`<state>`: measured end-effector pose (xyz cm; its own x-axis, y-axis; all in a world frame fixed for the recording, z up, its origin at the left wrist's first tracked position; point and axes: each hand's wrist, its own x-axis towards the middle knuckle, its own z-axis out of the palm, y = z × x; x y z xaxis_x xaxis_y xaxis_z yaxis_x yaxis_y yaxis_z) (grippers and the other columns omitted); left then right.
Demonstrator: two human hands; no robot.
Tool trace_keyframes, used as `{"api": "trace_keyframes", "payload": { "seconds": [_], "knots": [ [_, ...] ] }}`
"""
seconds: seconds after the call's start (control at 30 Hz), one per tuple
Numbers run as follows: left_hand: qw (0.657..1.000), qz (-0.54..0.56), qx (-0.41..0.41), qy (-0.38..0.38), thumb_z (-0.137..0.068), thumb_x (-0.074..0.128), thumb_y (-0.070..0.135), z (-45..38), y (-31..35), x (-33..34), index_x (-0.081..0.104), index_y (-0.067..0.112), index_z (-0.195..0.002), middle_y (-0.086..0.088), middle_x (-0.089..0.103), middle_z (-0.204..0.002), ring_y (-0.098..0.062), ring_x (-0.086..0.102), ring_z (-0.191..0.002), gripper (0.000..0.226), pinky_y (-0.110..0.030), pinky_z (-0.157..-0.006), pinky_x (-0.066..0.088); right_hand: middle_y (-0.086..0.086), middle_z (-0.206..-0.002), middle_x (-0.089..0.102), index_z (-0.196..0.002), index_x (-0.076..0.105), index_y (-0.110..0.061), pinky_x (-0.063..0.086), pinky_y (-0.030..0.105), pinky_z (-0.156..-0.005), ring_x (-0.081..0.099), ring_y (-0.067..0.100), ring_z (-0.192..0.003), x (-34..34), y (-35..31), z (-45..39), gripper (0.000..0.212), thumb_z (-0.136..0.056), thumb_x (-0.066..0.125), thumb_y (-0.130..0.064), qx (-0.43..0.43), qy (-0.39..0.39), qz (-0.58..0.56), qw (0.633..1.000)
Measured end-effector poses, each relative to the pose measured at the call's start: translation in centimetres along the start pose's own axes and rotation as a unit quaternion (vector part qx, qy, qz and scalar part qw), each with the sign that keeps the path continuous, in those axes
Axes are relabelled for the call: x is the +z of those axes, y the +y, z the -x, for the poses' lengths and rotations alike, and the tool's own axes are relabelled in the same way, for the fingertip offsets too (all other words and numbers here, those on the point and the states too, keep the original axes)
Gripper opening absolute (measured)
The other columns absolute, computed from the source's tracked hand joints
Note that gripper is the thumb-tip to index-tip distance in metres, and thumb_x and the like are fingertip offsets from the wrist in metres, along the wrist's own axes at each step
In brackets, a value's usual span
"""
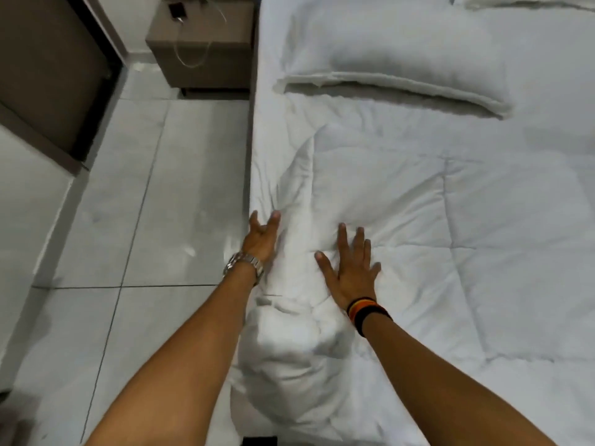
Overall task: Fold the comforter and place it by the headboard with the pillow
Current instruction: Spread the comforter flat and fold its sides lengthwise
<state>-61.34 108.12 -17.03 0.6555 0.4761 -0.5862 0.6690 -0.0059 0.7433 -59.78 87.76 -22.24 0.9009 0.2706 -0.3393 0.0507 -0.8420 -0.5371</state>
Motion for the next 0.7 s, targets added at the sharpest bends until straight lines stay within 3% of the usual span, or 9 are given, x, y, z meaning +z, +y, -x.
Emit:
{"api": "trace_keyframes", "payload": {
  "seconds": [0.1, 0.2, 0.27, 0.37, 0.43, 0.57, 0.63, 0.7],
  "knots": [
    [0.996, 0.02, -0.015, -0.082, -0.098, 0.04, 0.069, -2.2, 0.2, 3.7, 0.005, 0.024, -0.165, -0.006, 0.027, -0.168, -0.029, 0.035, -0.149, 0.088, -0.026, -0.109, 0.028, -0.003, -0.173, -0.028, -0.161, -0.02, -0.05, -0.011, 0.07, -0.123, -0.018, 0.025, -0.162, 3.2, -1.1, -1.1, 0.084, -0.096, 0.023, -0.081, 0.052, 0.014, 0.014, 0.998],
    [0.993, 0.032, -0.048, -0.105, -0.088, 0.048, 0.08, -2.8, -0.3, 6.2, 0.006, 0.027, -0.165, -0.009, 0.033, -0.165, -0.032, 0.041, -0.145, 0.102, -0.038, -0.115, 0.035, -0.003, -0.175, -0.021, -0.161, -0.02, -0.05, -0.012, 0.065, -0.125, -0.012, 0.023, -0.163, 3.4, -0.8, -1.1, 0.081, -0.096, 0.019, -0.081, 0.059, 0.028, 0.0, 0.998],
    [0.989, 0.038, -0.068, -0.122, -0.08, 0.059, 0.08, -3.2, 0.4, 6.5, 0.02, 0.019, -0.162, -0.011, 0.044, -0.158, -0.031, 0.05, -0.138, 0.109, -0.038, -0.111, 0.041, -0.002, -0.177, -0.016, -0.161, -0.02, -0.049, -0.007, 0.064, -0.127, -0.007, 0.021, -0.163, 3.0, -0.9, -0.8, 0.083, -0.092, 0.01, -0.084, 0.063, 0.038, -0.001, 0.997],
    [0.985, 0.082, -0.078, -0.128, -0.073, 0.079, 0.068, -2.7, 2.7, 3.8, 0.064, 0.018, -0.128, -0.001, 0.069, -0.119, -0.02, 0.067, -0.103, 0.075, -0.027, -0.087, 0.05, -0.003, -0.177, -0.015, -0.161, -0.02, -0.047, -0.002, 0.067, -0.126, -0.009, 0.025, -0.163, 2.4, -3.6, -0.9, 0.09, -0.084, -0.004, -0.09, 0.064, 0.071, -0.03, 0.995],
    [0.984, 0.151, -0.03, -0.093, -0.068, 0.092, 0.05, -1.6, 4.3, 0.5, 0.07, 0.019, -0.117, 0.001, 0.076, -0.11, -0.014, 0.073, -0.092, 0.062, -0.021, -0.078, 0.056, -0.005, -0.176, -0.02, -0.163, -0.018, -0.047, -0.006, 0.069, -0.124, -0.017, 0.027, -0.162, 1.8, -7.0, -1.0, 0.088, -0.086, -0.008, -0.088, 0.049, 0.112, -0.049, 0.991],
    [0.982, 0.132, 0.136, 0.022, -0.065, 0.098, 0.028, 1.7, 6.3, -6.0, 0.054, 0.019, -0.133, 0.011, 0.066, -0.119, -0.001, 0.067, -0.099, 0.081, -0.005, -0.073, 0.052, -0.004, -0.175, -0.02, -0.165, -0.014, -0.042, -0.018, 0.067, -0.12, -0.023, 0.026, -0.16, 1.3, -13.4, 0.6, 0.079, -0.095, -0.008, -0.078, 0.006, 0.194, -0.034, 0.98],
    [0.984, 0.066, 0.161, 0.039, -0.067, 0.096, 0.033, 2.3, 5.5, -7.6, 0.041, 0.023, -0.143, 0.011, 0.059, -0.127, -0.006, 0.063, -0.111, 0.094, -0.012, -0.087, 0.051, -0.005, -0.174, -0.022, -0.163, -0.017, -0.047, -0.019, 0.068, -0.12, -0.023, 0.025, -0.16, 2.6, -13.7, 1.4, 0.076, -0.094, -0.01, -0.078, -0.005, 0.153, -0.001, 0.988],
    [0.993, -0.019, 0.116, 0.005, -0.069, 0.089, 0.055, 2.0, 3.9, -8.4, 0.021, 0.026, -0.156, 0.0, 0.055, -0.143, -0.023, 0.058, -0.128, 0.114, -0.027, -0.102, 0.046, -0.006, -0.171, -0.028, -0.161, -0.018, -0.05, -0.013, 0.073, -0.12, -0.021, 0.028, -0.161, 3.7, -12.0, 1.6, 0.082, -0.086, -0.014, -0.082, 0.028, 0.057, 0.027, 0.998]
  ]
}}
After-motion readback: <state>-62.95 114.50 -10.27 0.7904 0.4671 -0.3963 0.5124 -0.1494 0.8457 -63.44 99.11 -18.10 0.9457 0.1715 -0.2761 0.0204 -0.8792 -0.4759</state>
